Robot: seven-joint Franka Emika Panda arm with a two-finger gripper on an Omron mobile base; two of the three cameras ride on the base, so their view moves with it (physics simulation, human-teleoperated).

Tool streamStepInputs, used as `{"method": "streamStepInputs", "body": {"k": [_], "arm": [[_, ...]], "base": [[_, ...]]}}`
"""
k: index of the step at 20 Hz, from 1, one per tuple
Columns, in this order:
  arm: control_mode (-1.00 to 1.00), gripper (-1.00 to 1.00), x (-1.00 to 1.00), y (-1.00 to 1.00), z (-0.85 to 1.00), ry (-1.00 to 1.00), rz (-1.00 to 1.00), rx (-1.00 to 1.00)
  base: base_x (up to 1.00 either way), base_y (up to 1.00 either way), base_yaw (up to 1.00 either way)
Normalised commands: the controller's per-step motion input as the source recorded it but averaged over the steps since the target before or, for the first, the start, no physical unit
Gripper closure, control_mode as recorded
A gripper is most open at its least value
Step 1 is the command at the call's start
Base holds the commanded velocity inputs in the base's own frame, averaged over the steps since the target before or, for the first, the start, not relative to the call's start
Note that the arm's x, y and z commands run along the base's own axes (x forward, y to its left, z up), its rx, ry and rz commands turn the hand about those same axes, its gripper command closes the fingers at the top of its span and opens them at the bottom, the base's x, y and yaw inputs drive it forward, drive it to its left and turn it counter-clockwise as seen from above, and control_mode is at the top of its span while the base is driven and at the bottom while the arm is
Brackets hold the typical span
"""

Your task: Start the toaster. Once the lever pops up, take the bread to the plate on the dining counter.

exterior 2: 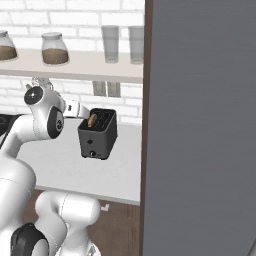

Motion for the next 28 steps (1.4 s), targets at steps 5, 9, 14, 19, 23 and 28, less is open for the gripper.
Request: {"method": "streamStepInputs", "body": {"k": [5, 9, 14, 19, 23, 28], "arm": [[-1.0, -1.0, -0.02, 0.0, -0.06, 0.0, 0.0, 0.0], [-1.0, -1.0, -0.01, 0.0, -0.05, 0.0, 0.0, 0.05], [-1.0, -1.0, 0.0, 0.0, -0.03, 0.02, 0.0, 0.08], [-1.0, -1.0, 0.02, 0.0, -0.02, 0.05, 0.0, 0.03], [-1.0, -1.0, 0.0, 0.01, -0.08, 0.0, 0.0, 0.0], [-1.0, -1.0, 0.0, 0.07, -0.28, 0.0, -0.03, -0.04]], "base": [[0.0, 0.0, 0.0], [0.0, 0.0, 0.0], [0.0, 0.0, 0.0], [0.0, 0.0, 0.0], [0.0, 0.0, 0.0], [0.0, 0.0, 0.0]]}}
